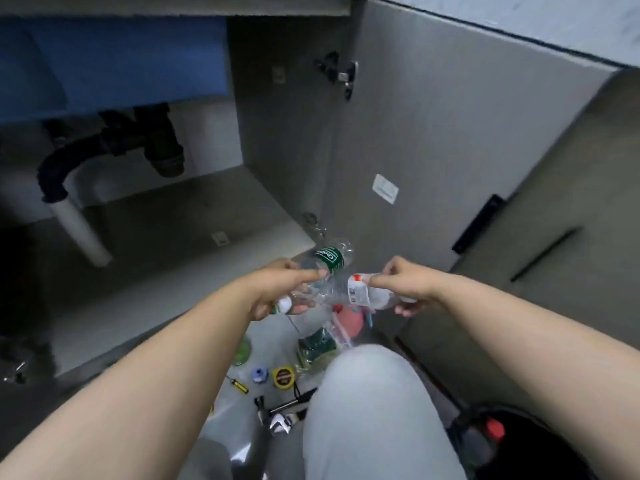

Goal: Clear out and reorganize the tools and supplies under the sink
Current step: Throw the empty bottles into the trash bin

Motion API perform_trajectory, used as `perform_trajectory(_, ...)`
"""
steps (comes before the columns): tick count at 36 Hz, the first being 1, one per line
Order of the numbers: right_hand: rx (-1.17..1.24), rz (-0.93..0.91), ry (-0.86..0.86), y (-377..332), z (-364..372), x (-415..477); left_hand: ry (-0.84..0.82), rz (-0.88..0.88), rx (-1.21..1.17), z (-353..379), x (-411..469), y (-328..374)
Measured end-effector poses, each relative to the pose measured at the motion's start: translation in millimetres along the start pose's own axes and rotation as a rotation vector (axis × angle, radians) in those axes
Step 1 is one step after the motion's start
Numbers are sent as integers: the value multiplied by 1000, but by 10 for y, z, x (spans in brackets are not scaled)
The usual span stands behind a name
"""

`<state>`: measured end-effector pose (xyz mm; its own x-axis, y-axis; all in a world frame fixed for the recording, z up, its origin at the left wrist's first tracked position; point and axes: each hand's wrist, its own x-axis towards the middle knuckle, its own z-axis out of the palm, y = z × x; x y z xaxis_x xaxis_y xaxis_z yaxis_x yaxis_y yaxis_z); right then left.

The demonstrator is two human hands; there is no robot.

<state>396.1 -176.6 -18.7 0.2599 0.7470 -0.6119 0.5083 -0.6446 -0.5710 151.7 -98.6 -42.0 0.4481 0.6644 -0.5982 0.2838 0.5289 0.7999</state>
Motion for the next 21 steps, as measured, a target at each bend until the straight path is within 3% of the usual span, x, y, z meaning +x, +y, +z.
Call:
perform_trajectory(10,-16,51,31,1133,-794,-1489,-210,28,266,1313,-517,-89)
perform_trajectory(14,-88,99,89,1592,-937,-1893,-150,122,548,1728,-589,-95)
perform_trajectory(21,-194,234,117,2366,-624,-2075,-81,140,541,2279,-644,-220)
